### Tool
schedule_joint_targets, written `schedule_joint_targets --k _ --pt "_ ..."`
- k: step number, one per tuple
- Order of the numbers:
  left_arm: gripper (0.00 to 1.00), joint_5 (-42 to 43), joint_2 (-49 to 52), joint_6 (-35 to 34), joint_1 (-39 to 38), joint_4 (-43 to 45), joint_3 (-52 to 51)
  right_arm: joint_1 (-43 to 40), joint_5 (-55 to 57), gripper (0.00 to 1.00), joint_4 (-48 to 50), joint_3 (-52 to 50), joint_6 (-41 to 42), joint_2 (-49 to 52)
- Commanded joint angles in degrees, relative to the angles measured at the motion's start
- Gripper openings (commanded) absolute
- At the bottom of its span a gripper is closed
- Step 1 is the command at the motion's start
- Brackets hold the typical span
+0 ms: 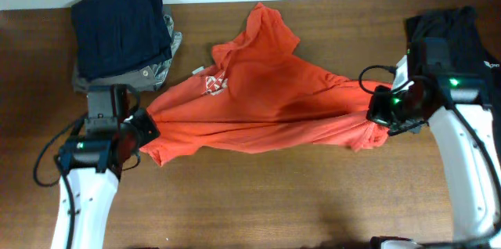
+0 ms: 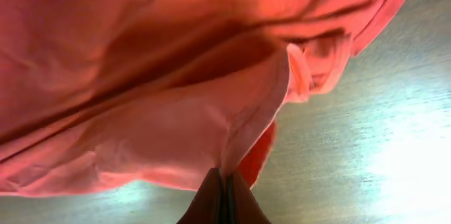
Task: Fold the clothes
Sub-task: 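Lift the shirt hem with both grippers, pulling corners outward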
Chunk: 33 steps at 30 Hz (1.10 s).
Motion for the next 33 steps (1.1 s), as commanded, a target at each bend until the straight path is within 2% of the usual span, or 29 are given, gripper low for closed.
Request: schedule_joint_targets --k 1,10,19,33 --pt "0.00 0.0 -3.3 1.0 0.3 -0.6 1.2 -0.2 -0.3 0.04 -0.4 1.0 0.5 -2.9" --pt "0.00 0.0 -10.5 1.0 0.3 -1.6 1.4 -0.2 -0.3 0.04 -0.5 2.3 0.9 -9.1" --pt "0.00 0.0 -17.2 1.0 0.3 -2.7 5.0 -0.2 1.7 0.04 -5.4 12.0 0.9 -11.0" --pt "0.00 0.0 -19.6 1.0 0.3 -10.2 19.4 -0.2 4.3 0.04 -15.5 26.4 -0.3 -11.0"
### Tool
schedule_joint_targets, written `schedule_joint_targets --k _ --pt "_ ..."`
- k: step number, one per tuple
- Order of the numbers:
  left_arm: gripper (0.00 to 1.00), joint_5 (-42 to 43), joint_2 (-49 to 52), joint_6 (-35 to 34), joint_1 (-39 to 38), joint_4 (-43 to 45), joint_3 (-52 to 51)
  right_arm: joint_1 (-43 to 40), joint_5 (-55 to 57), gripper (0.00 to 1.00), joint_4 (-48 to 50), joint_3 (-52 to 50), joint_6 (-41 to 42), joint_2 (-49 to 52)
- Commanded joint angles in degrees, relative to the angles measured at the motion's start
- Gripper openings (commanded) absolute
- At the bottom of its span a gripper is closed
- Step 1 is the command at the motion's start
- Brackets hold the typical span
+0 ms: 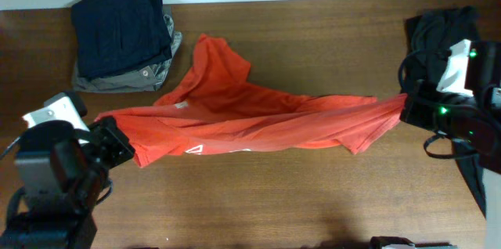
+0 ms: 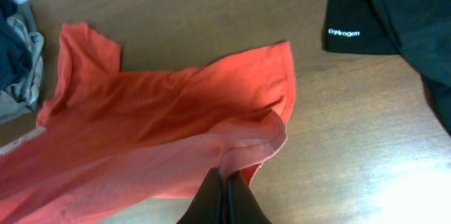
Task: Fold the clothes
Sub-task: 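Lift the shirt hem with both grippers, pulling corners outward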
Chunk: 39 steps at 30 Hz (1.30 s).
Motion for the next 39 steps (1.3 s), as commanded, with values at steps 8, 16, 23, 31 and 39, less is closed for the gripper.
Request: schedule_joint_targets --k 8,16,23,31,39 --pt "0.00 -1.5 0.2 0.9 0.3 -1.9 3.8 -0.2 1.4 0.04 -2.1 3.1 -2.9 0.2" --pt "0.00 -5.4 0.7 0.9 0.3 -1.4 4.7 -0.2 1.2 0.04 1.4 3.4 -2.4 0.3" --pt "0.00 -7.5 0.7 1.2 0.3 -2.6 11.9 -0.2 1.1 0.04 0.9 8.9 -2.3 0.2" --pt "0.00 -6.3 0.7 1.1 0.3 -8.3 22.8 -0.2 1.1 0.04 -5.6 20.1 -2.3 0.1" --pt "0.00 -2.3 0.8 1.1 0.3 -9.9 31.4 -0.2 1.1 0.04 -8.3 28.3 -2.3 0.1"
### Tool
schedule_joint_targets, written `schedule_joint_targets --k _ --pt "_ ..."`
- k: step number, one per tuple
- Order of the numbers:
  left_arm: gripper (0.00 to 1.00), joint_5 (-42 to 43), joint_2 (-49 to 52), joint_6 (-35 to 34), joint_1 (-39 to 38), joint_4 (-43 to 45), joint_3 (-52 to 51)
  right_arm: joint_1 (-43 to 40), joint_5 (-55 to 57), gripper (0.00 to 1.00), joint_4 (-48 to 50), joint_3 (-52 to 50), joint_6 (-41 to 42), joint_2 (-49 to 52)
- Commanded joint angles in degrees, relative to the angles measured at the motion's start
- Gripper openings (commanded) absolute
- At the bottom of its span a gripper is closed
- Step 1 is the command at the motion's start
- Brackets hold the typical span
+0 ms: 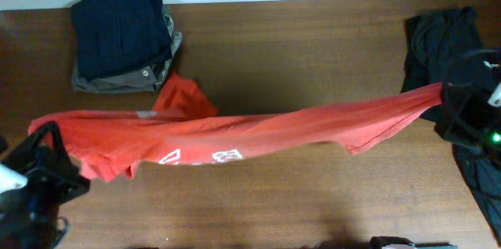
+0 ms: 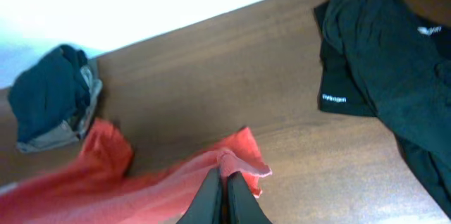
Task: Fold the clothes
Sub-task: 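Lift the shirt hem with both grippers, pulling corners outward, then raise the held shirt high and swing it forward with both grippers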
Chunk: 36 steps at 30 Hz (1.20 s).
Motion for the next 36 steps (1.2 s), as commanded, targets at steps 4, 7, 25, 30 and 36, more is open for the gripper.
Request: schedule_joint_targets --k 4,7,25,30,36 --pt "0.00 1.6 0.1 0.9 0.3 2.4 3.0 -0.2 1.2 0.04 1.2 4.4 -0.2 -0.3" --pt "0.00 -1.2 1.6 0.9 0.3 4.5 3.0 -0.2 3.5 0.04 3.0 4.4 -0.2 -0.1" --pt "0.00 -13.4 12.6 8.0 0.3 15.3 10.0 -0.2 17.3 0.04 7.3 4.4 1.9 2.9" --pt "0.00 -13.4 11.8 8.0 0.3 13.4 13.6 -0.2 17.3 0.04 5.6 4.4 3.9 2.8" --pt "0.00 -13.4 11.2 8.0 0.3 12.6 16.1 -0.2 17.3 0.04 5.4 4.4 3.9 2.0"
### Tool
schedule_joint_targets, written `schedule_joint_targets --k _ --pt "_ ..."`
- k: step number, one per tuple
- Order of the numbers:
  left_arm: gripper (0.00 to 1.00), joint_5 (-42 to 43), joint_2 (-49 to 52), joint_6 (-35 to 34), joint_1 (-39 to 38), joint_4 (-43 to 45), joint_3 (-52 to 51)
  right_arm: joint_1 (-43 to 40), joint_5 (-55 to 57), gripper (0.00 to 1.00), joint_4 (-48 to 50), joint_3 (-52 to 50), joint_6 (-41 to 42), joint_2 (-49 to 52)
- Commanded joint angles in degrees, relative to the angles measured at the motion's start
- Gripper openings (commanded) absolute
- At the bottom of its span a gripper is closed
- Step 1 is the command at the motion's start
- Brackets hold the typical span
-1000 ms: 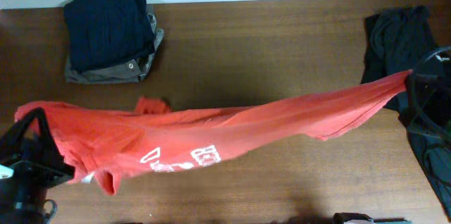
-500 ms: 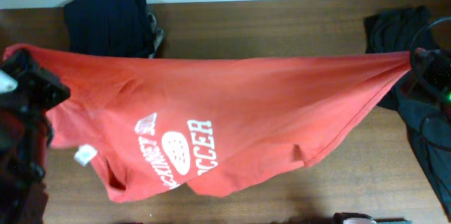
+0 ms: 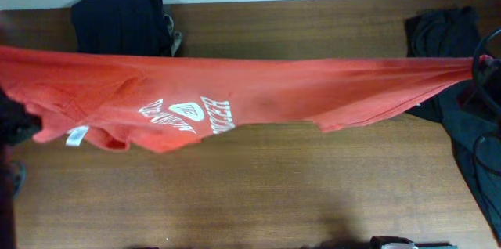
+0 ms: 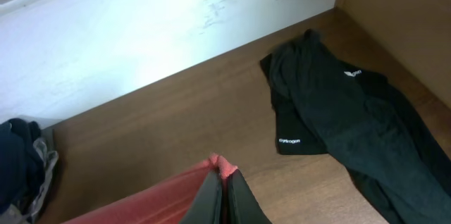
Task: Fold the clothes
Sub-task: 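Raise the held shirt high and swing it forward with both grippers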
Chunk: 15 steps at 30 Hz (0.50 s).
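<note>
An orange T-shirt with white print is stretched in the air across the whole overhead view, from the left edge to the right edge, above the brown table. My right gripper is shut on a bunched corner of the T-shirt, high above the table. At the far left, the shirt's other end runs to a dark shape that is my left gripper. It is mostly hidden under the cloth, its jaws out of sight, and the cloth is taut from it.
A folded dark stack over grey clothes lies at the back left, half covered by the raised shirt. A black garment with a small white label lies spread at the right. A white wall runs along the table's back edge.
Both grippers have risen further with the shirt. It now hangs wholly clear of the table, spread wider with the white print showing, and the sleeve that trailed on the table is lifted.
The shirt lay crumpled on the table with both grippers shut on its lower corners. Then it was pulled out lengthwise, partly off the table. Then it was stretched higher with one sleeve touching down. Now it hangs taut between both grippers above the table.
</note>
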Motion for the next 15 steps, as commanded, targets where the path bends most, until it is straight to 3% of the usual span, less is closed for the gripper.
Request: schedule_joint_targets --k 1,15 --pt "0.00 -3.2 0.1 1.3 0.3 -0.8 1.2 -0.2 4.2 0.04 -0.4 0.8 0.7 -0.7" --pt "0.00 -4.9 6.2 1.6 0.3 -4.5 1.2 -0.2 9.0 0.04 4.5 0.8 3.5 -2.5"
